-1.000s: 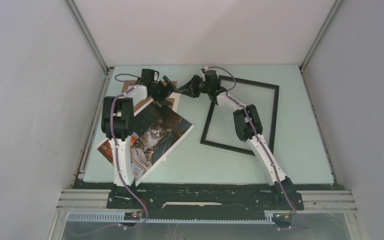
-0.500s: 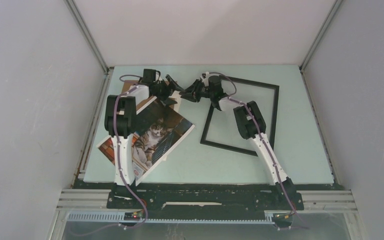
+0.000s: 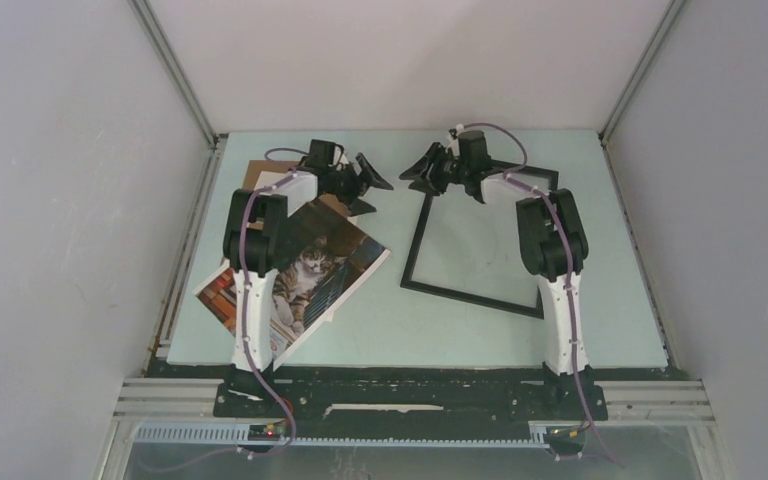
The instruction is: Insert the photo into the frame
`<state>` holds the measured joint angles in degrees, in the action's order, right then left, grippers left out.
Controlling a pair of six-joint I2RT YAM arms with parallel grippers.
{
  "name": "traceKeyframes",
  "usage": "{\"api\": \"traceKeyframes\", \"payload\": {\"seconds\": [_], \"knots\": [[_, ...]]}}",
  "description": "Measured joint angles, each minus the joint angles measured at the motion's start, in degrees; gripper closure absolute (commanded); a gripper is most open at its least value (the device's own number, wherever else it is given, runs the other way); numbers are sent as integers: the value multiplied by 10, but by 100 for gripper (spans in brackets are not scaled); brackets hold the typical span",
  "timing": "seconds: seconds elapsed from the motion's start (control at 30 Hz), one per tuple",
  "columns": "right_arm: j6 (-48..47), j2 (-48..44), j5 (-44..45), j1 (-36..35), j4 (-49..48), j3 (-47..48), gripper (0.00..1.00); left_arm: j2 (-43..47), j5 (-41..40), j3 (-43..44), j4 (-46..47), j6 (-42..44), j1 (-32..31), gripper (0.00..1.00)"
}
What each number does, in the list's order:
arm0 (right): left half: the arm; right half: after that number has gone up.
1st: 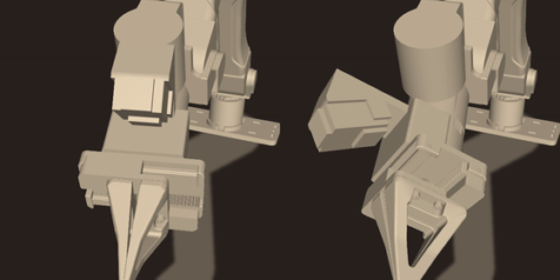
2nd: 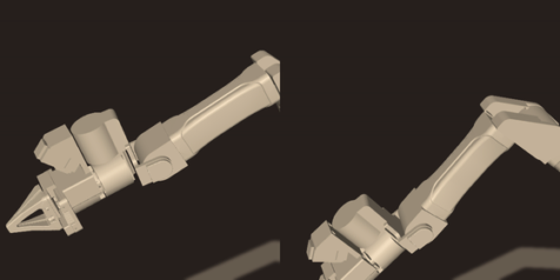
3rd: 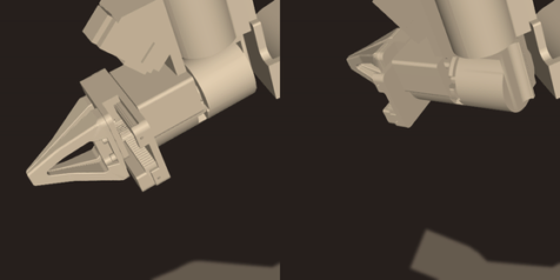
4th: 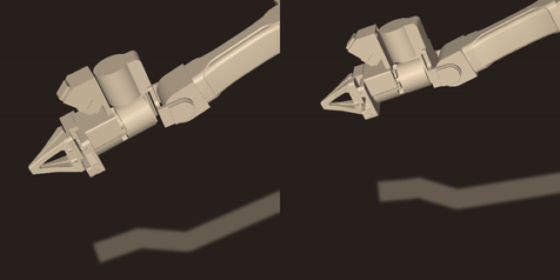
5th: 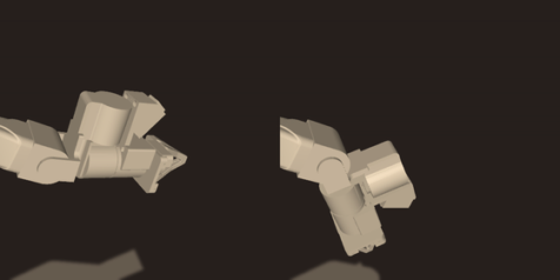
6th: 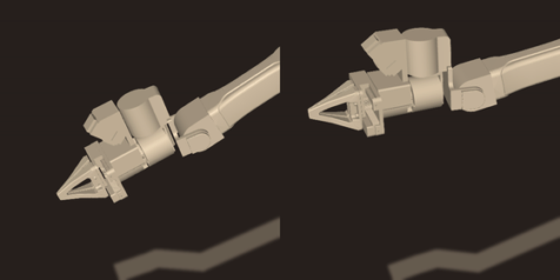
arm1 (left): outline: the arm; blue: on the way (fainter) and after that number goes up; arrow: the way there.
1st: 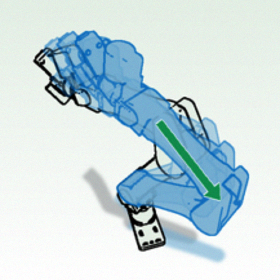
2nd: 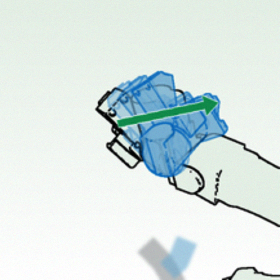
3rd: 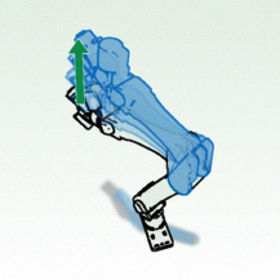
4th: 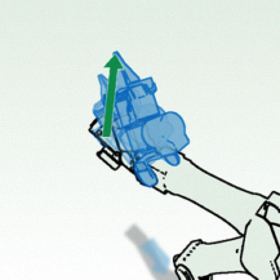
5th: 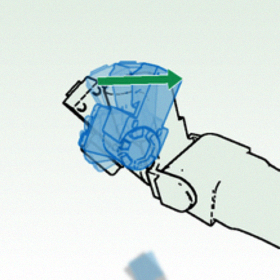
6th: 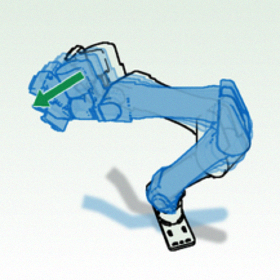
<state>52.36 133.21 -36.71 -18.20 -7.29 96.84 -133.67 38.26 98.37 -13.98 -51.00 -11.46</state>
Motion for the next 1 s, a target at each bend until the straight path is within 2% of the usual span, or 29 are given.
{"api": "traceKeyframes", "payload": {"seconds": [0.17, 0.33, 0.5, 1.0], "knots": [[-49, -10, 10, 13, 44, 1, 41, 17, -26, 0, -42, 44, -18, 5], [-84, 0, 17, 0, 114, 26, 40, 87, -184, 0, -147, 147, -13, 4], [-96, 0, 15, -7, 124, 33, 40, 124, -268, 11, -190, 203, -10, 3], [-92, 0, -1, 6, 108, 18, 41, 54, -289, 48, -212, 214, -31, 4]]}}
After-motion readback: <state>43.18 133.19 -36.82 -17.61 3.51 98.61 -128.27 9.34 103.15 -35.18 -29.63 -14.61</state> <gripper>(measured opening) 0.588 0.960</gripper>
